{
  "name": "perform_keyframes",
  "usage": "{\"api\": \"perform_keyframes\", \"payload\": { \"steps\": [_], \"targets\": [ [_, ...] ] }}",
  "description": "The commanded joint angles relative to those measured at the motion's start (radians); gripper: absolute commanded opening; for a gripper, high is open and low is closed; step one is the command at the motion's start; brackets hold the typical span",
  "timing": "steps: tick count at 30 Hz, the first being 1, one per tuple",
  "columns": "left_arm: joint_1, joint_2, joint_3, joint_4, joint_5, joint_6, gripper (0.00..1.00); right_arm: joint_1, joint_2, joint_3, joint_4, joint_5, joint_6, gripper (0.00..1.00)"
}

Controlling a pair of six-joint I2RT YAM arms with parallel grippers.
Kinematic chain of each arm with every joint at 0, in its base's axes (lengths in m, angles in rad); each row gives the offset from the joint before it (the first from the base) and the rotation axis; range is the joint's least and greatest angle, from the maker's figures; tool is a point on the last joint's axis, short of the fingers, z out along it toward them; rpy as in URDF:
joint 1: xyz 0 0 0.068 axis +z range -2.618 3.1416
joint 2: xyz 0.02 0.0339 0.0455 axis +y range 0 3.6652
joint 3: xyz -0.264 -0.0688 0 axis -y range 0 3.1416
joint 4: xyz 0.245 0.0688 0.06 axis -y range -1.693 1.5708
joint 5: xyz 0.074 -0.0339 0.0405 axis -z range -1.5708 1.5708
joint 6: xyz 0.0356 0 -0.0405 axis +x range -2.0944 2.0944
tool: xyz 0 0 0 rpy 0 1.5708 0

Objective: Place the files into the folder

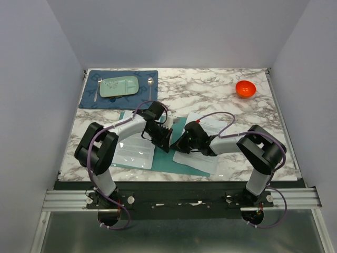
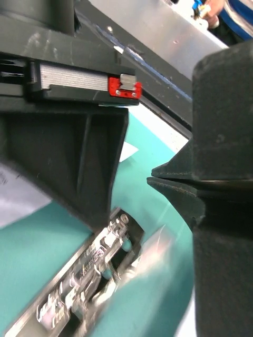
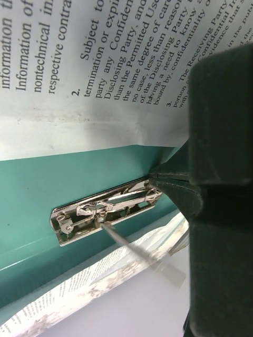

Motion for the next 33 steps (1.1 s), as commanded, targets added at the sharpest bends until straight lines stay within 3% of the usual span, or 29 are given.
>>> {"api": "perform_keyframes", "payload": {
  "steps": [1,7,12,19,33],
  "targets": [
    [0.077,-0.049,0.078,-0.06,0.035,0.014,0.06,-0.007,0.072,-0.072,-0.318,0.167,-0.078,0.0],
    [0.177,-0.074,0.141,-0.092,-0.043,0.047,0.08,-0.007,0.032,-0.06,-0.323,0.181,-0.103,0.0],
    [0.197,-0.075,0.118,-0.065,-0.28,0.098,0.09,-0.006,-0.016,-0.032,-0.323,0.19,-0.15,0.0],
    [0.198,-0.048,0.031,0.006,-0.491,0.13,0.09,-0.007,-0.08,0.001,-0.281,0.16,-0.233,0.0],
    [0.195,-0.017,-0.053,0.046,-0.651,0.152,0.09,0.02,-0.112,0.055,-0.039,-0.02,-0.342,0.01]
  ]
}}
